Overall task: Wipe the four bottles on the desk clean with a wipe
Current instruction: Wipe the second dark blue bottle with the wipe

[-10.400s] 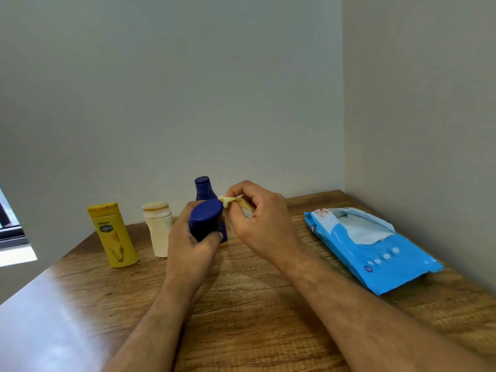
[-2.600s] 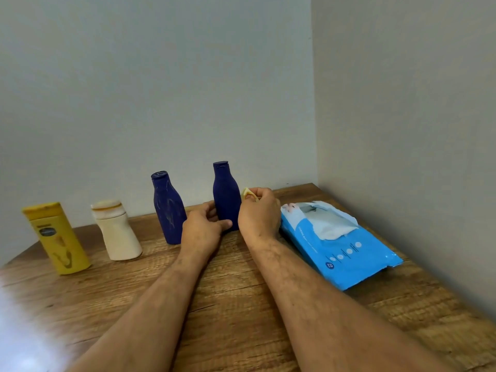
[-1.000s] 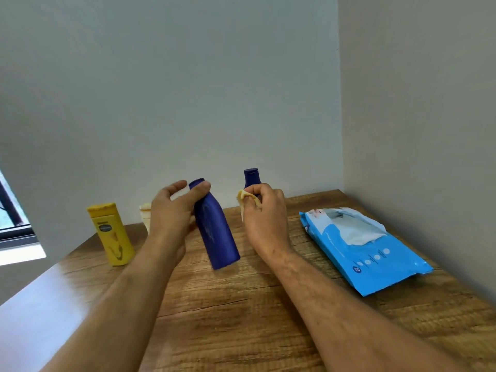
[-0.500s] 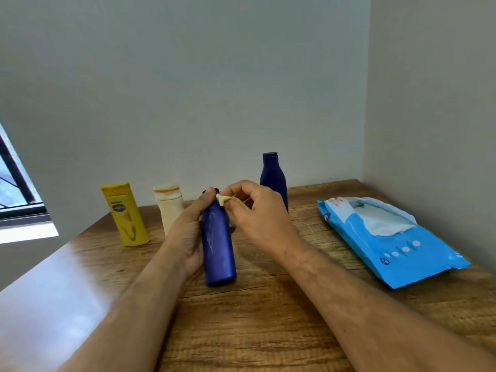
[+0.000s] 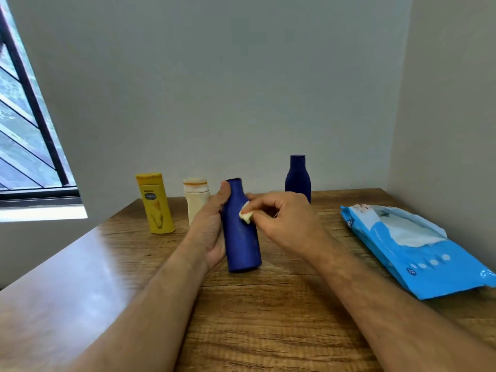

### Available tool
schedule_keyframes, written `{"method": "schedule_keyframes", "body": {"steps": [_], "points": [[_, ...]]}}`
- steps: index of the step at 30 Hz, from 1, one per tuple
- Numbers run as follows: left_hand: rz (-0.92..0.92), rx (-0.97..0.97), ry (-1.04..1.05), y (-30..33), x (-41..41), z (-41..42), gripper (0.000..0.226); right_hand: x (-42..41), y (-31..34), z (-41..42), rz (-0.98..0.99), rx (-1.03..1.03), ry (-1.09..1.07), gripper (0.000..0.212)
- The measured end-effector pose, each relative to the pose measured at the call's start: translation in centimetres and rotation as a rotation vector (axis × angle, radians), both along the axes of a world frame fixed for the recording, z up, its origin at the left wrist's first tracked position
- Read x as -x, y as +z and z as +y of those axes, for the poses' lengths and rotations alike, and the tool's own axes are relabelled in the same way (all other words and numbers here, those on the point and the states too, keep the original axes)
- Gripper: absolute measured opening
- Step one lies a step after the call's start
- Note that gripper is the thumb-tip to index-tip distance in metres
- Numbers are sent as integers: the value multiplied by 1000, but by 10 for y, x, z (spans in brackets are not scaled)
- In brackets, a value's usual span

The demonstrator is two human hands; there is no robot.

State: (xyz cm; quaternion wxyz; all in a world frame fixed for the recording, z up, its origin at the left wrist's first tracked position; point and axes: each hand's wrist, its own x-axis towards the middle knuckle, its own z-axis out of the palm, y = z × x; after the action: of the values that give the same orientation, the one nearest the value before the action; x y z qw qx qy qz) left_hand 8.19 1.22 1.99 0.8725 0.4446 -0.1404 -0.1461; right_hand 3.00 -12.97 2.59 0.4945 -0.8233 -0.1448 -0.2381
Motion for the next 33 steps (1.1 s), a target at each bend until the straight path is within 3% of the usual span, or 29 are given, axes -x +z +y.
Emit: {"method": "schedule_keyframes", "body": {"steps": [3,6,10,13,22,26,29,33], "points": [[-50,-38,-78,-3,4,-4,23,-1,2,0,-94,-134,-102,16],[-108,-42,-73,-3,5,-7,26,-2,4,-2,-110,-168,-108,18],[-43,124,47,5,-3,4,36,4,5,1,24,41,16,14],[-34,140,109,5,-5,10,31,7,5,3,97,177,96,13],[-1,-45,-57,0,7,-4,28,-1,5,0,-137,-52,-141,14],[-4,131,48,4,-1,6,42,6,6,5,29,127,37,12],[-11,190,99,4,-5,12,58,5,1,9,22,343,59,13],[6,106,2,0,-2,3,37,2,2,7,-94,157,-43,11]]}}
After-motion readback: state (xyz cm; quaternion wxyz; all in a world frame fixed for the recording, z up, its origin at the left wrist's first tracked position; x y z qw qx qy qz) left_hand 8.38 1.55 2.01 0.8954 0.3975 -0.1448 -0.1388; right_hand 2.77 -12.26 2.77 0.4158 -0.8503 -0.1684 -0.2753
